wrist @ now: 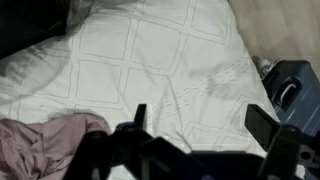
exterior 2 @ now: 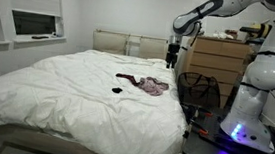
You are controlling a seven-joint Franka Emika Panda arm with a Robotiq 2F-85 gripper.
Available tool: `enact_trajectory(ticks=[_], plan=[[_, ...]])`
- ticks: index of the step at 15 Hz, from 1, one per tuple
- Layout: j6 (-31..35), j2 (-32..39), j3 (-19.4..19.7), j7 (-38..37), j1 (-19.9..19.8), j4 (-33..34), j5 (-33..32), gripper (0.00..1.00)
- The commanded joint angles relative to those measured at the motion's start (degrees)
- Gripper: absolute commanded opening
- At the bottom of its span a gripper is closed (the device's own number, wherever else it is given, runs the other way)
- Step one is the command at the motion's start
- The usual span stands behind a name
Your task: Take the black sock and place it in the black laundry basket
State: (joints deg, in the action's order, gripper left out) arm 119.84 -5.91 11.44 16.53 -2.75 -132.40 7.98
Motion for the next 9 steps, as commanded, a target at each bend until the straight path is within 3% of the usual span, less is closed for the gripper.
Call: enact_trajectory(ticks=[1, 9], plan=[[-0.4, 10.59, -0.86, 3.7, -1.78, 10.14, 1.56, 1.0], [4.72, 32.86, -7.68, 4.03, -4.3, 32.43, 1.36, 1.0]])
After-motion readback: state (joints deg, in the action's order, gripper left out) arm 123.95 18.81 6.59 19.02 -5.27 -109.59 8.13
